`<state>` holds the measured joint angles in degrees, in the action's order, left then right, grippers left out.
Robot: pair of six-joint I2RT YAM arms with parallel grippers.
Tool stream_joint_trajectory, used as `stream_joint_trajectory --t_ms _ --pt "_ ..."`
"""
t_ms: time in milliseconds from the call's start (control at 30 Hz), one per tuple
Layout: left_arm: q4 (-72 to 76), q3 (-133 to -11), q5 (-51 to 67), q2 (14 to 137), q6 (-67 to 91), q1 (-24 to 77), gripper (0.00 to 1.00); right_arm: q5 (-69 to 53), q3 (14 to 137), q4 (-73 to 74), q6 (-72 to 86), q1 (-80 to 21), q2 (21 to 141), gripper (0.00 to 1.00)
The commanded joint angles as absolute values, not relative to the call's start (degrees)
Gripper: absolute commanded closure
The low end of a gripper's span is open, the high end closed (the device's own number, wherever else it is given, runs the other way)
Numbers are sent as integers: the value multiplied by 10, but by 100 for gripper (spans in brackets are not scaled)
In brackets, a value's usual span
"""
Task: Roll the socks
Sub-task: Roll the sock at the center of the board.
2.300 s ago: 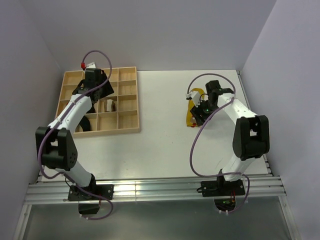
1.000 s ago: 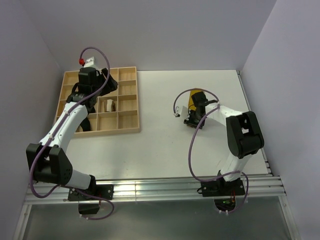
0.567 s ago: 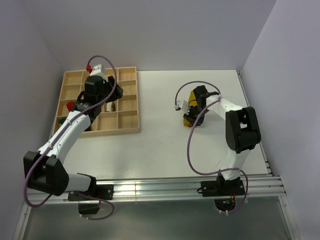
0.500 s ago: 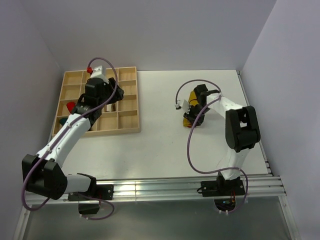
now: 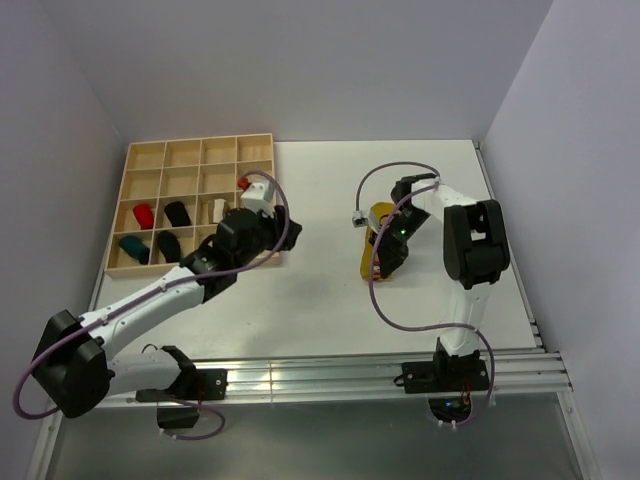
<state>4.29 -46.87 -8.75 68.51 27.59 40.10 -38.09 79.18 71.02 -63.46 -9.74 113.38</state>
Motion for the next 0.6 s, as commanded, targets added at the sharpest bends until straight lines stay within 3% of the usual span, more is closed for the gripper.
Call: stream_joint_trajectory --t_ms 0,267,567 --pt "168 -440 -62 706 237 450 48 -432 779 765 -653 -91 1139 74" --pt "223 -498 -2 856 141 584 47 -472 762 808 -660 -69 1187 74" --pt "280 -573 76 994 117 598 42 -489 756 822 -670 -30 1219 74"
